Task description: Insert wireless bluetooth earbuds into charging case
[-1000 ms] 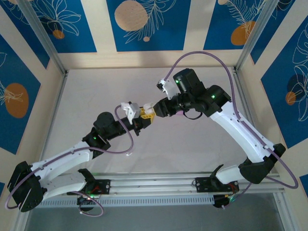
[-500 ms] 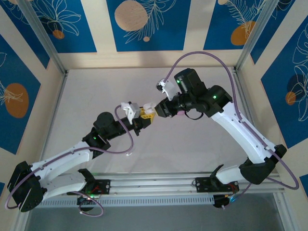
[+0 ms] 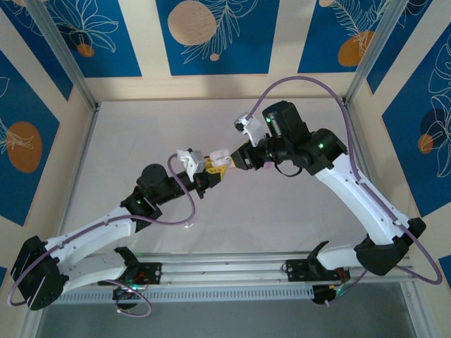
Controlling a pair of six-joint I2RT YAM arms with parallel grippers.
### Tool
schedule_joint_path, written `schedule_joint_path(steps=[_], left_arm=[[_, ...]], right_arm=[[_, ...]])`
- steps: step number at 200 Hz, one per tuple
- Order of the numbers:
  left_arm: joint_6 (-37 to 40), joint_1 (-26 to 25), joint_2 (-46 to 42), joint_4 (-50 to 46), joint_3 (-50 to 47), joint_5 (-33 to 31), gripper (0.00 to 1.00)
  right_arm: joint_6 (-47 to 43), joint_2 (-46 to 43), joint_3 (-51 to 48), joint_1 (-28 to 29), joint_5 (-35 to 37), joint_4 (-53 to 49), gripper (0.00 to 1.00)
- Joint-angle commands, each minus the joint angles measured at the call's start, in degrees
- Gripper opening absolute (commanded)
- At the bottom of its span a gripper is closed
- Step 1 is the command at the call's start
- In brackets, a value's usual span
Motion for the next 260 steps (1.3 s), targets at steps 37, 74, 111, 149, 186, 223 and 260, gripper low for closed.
schedule_joint_path(steps=[37,74,111,149,186,223,260], left_arm=[[-0.28,-0.43,-1.24,3.04,1.46,0.82,0.17],[-0.40,-0.44,-1.28,3.23,1.37,0.55,0.17],[-0.37,-0.44,-1.74,2.88,1.37,-0.41,0.17],[0.82,-0.49,-5.29,-0.86,0.57,-6.61,0.16],[3.83,-0.35,-10.64,-5.22,-0.21,-13.36,0.16],[6.23,-0.38,-15.91,-10.34,0.78,-20.38,0.16],[7.32,-0.38,-19.72,-14.30,1.74,-27.16,0.16]], right_arm=[[2.92,0.89,-0.31,-0.57,-5.29,0.61,0.29],[3.00,0.98,-1.01,-0.57,-5.16,0.31,0.30],[4.74,-1.68,-1.22,-1.08,-1.79,2.23,0.32],[10.22,-9.45,-9.28,-6.52,-0.10,10.51,0.33],[15.35,-9.38,-16.13,-13.13,-5.82,9.97,0.35],[14.84,-1.42,-23.11,-12.74,-14.77,11.68,0.37],[8.86,11.42,-24.20,-4.78,-14.35,14.11,0.40]])
